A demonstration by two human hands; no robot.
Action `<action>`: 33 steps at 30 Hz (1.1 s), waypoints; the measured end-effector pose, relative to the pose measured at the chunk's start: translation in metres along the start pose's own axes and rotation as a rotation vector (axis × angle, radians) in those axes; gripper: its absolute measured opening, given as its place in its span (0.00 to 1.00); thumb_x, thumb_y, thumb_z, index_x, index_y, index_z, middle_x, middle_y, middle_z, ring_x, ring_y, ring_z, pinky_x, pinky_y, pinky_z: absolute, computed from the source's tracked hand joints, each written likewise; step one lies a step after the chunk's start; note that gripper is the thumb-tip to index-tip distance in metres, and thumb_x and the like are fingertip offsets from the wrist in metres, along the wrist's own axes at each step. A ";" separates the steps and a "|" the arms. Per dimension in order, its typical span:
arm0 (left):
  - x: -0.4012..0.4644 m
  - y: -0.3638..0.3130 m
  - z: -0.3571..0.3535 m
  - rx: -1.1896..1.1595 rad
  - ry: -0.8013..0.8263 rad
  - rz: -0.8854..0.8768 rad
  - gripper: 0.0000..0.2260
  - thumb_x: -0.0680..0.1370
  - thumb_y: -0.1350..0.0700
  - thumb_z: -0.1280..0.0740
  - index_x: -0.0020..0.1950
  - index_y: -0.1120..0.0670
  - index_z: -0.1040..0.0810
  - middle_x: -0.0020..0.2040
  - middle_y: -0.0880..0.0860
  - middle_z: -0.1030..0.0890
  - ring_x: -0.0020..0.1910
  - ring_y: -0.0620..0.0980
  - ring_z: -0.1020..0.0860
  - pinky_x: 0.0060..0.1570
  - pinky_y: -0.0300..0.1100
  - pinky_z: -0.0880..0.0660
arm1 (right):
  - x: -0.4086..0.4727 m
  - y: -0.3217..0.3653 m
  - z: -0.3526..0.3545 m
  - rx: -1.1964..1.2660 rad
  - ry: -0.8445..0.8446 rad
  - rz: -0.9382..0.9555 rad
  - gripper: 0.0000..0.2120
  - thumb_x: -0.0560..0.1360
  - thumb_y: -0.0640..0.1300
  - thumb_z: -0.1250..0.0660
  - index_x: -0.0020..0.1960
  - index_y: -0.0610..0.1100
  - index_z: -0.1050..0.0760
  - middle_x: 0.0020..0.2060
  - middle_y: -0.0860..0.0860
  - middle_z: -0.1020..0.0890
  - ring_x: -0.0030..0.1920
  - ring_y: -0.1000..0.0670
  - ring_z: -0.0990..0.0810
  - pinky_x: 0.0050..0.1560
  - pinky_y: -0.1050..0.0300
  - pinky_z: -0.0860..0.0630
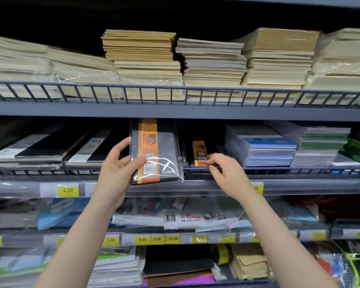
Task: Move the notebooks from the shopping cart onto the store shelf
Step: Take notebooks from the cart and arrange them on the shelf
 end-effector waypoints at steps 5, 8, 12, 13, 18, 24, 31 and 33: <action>-0.014 0.003 -0.028 0.036 0.048 -0.004 0.25 0.73 0.64 0.32 0.67 0.48 0.32 0.42 0.42 0.15 0.49 0.45 0.18 0.50 0.39 0.23 | -0.027 0.001 0.014 0.200 -0.094 -0.105 0.13 0.77 0.44 0.39 0.61 0.50 0.28 0.63 0.55 0.27 0.66 0.57 0.32 0.68 0.57 0.35; -0.024 0.009 -0.062 0.002 0.112 0.026 0.26 0.73 0.64 0.31 0.69 0.51 0.34 0.43 0.47 0.14 0.45 0.45 0.17 0.41 0.33 0.22 | -0.059 0.007 0.020 0.685 -0.059 -0.237 0.13 0.76 0.51 0.42 0.60 0.54 0.30 0.51 0.54 0.21 0.49 0.58 0.22 0.52 0.59 0.25; -0.034 0.018 -0.113 0.029 0.173 0.037 0.23 0.75 0.62 0.32 0.68 0.52 0.34 0.37 0.42 0.15 0.40 0.39 0.17 0.37 0.30 0.24 | -0.083 0.007 0.015 1.075 -0.037 -0.362 0.16 0.78 0.43 0.40 0.65 0.50 0.35 0.43 0.46 0.19 0.32 0.49 0.21 0.32 0.59 0.25; -0.034 0.021 -0.123 0.063 0.188 0.043 0.23 0.76 0.58 0.33 0.69 0.51 0.35 0.38 0.43 0.15 0.41 0.39 0.17 0.38 0.31 0.23 | -0.085 0.002 0.019 1.079 -0.087 -0.398 0.17 0.78 0.39 0.41 0.65 0.49 0.34 0.41 0.49 0.18 0.31 0.50 0.22 0.30 0.60 0.25; -0.023 0.014 -0.101 0.256 0.090 -0.011 0.14 0.78 0.50 0.39 0.64 0.48 0.30 0.41 0.50 0.17 0.38 0.47 0.17 0.36 0.43 0.20 | -0.077 -0.026 0.026 1.079 -0.193 -0.530 0.19 0.78 0.37 0.43 0.68 0.47 0.37 0.40 0.49 0.21 0.32 0.53 0.22 0.36 0.60 0.22; -0.025 0.021 -0.054 0.346 0.047 -0.053 0.05 0.78 0.56 0.38 0.49 0.51 0.23 0.37 0.52 0.17 0.34 0.50 0.19 0.32 0.41 0.22 | -0.025 -0.038 0.008 0.895 -0.110 -0.627 0.22 0.79 0.41 0.44 0.72 0.44 0.41 0.40 0.50 0.24 0.30 0.54 0.25 0.34 0.62 0.24; -0.038 0.007 -0.073 0.534 0.136 -0.310 0.08 0.76 0.56 0.35 0.49 0.42 0.26 0.36 0.47 0.18 0.33 0.46 0.21 0.35 0.37 0.24 | -0.028 -0.042 0.031 0.216 -0.115 -0.531 0.22 0.75 0.59 0.41 0.66 0.52 0.32 0.32 0.53 0.23 0.37 0.53 0.25 0.45 0.53 0.29; -0.041 -0.025 -0.074 0.728 0.041 -0.594 0.05 0.76 0.52 0.35 0.49 0.43 0.23 0.34 0.42 0.20 0.35 0.44 0.22 0.37 0.31 0.27 | -0.040 -0.032 0.040 0.130 -0.218 -0.411 0.19 0.76 0.57 0.42 0.65 0.53 0.32 0.30 0.55 0.26 0.36 0.54 0.26 0.42 0.52 0.28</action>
Point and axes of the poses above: each hand's wrist, its own x-axis towards the middle knuckle, its own z-axis out of the back of the hand, y = z × x, the point moved 10 cm from there along x, towards the middle knuckle
